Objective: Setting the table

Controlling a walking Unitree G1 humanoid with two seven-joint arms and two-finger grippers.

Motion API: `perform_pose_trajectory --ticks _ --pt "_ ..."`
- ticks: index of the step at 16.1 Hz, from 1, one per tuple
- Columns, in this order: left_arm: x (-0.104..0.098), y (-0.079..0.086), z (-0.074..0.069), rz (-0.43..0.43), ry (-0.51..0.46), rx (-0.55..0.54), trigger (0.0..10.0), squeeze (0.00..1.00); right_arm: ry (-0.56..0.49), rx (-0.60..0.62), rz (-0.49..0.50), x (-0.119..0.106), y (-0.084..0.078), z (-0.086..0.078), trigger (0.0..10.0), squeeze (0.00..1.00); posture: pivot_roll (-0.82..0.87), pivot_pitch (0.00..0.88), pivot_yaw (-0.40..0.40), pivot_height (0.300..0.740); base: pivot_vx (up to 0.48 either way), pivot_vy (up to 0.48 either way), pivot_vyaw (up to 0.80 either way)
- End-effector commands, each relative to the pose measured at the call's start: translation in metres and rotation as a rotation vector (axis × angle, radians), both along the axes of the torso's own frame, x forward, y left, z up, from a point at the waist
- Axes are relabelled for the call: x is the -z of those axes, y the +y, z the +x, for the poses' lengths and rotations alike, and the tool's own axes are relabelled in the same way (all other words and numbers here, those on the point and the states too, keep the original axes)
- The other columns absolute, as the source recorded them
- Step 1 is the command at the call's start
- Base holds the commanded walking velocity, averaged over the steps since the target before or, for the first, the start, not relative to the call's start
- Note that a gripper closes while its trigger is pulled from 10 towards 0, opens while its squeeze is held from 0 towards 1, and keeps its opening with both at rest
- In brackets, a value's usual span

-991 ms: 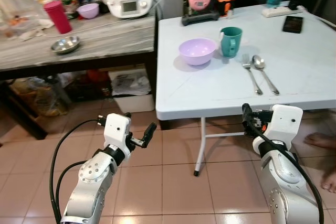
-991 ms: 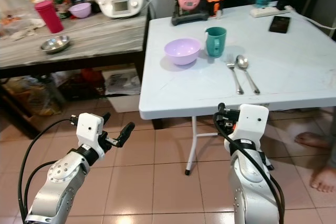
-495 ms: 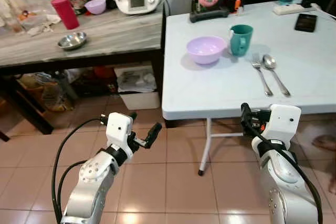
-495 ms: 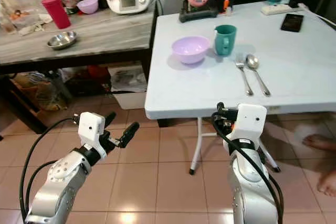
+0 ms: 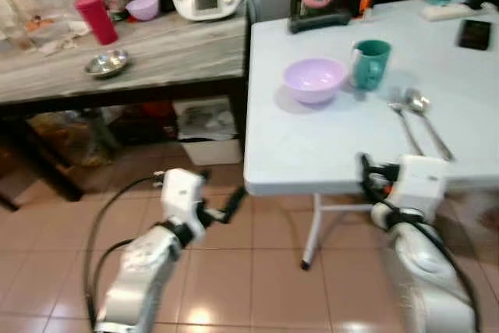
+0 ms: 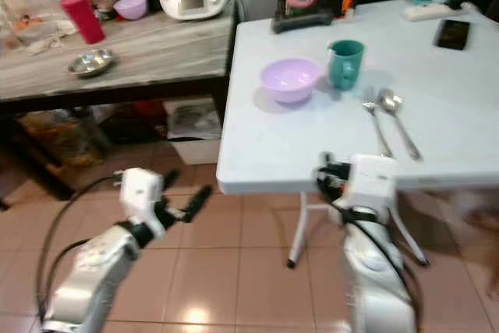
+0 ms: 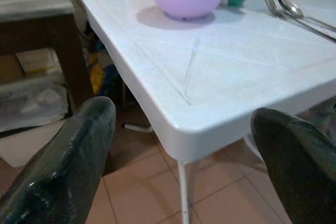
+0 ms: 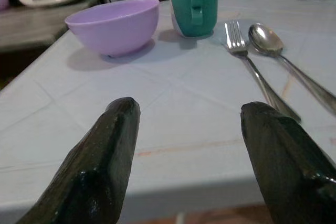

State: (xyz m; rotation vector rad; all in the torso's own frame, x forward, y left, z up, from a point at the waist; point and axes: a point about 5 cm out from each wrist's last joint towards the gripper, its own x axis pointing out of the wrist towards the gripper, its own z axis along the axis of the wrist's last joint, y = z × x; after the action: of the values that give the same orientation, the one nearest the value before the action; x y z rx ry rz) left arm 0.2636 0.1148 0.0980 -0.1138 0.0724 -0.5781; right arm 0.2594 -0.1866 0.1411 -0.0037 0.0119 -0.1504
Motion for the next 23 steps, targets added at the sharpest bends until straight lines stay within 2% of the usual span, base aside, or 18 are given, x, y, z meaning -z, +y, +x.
perform_pose_trajectory --ticks 1,10,13,17,19,23 --pt "-0.001 0.011 -0.001 0.023 0.0 -0.017 10.0 0.0 -0.014 -0.031 0.022 -0.002 0.011 0.002 10.0 0.0 -0.24 0.037 0.142 0.74 0.341 0.0 0.0" --pt "0.005 0.012 -0.005 0.048 0.029 0.011 10.0 0.0 -0.011 -0.022 0.017 -0.001 0.009 0.002 10.0 0.0 -0.24 0.036 0.139 0.74 0.338 0.0 0.0" --pt "0.008 0.015 -0.005 0.054 0.048 -0.023 10.0 0.0 -0.005 -0.023 0.017 0.0 0.009 0.002 10.0 0.0 -0.24 0.035 0.138 0.74 0.0 0.0 0.0" --pt "0.006 0.012 -0.004 0.054 0.039 -0.013 10.0 0.0 -0.005 -0.02 0.011 0.0 0.008 0.004 10.0 0.0 -0.24 0.034 0.137 0.74 0.0 0.0 0.0" --pt "0.006 0.011 -0.004 0.083 0.019 -0.012 10.0 0.0 -0.013 -0.017 -0.029 -0.003 0.004 0.006 10.0 0.0 -0.24 0.039 0.138 0.74 0.0 0.0 0.0" --pt "0.006 0.011 -0.006 0.096 0.018 -0.002 10.0 0.0 -0.015 0.006 -0.047 -0.006 -0.006 0.009 10.0 0.0 -0.24 0.053 0.139 0.74 0.0 0.0 0.0"
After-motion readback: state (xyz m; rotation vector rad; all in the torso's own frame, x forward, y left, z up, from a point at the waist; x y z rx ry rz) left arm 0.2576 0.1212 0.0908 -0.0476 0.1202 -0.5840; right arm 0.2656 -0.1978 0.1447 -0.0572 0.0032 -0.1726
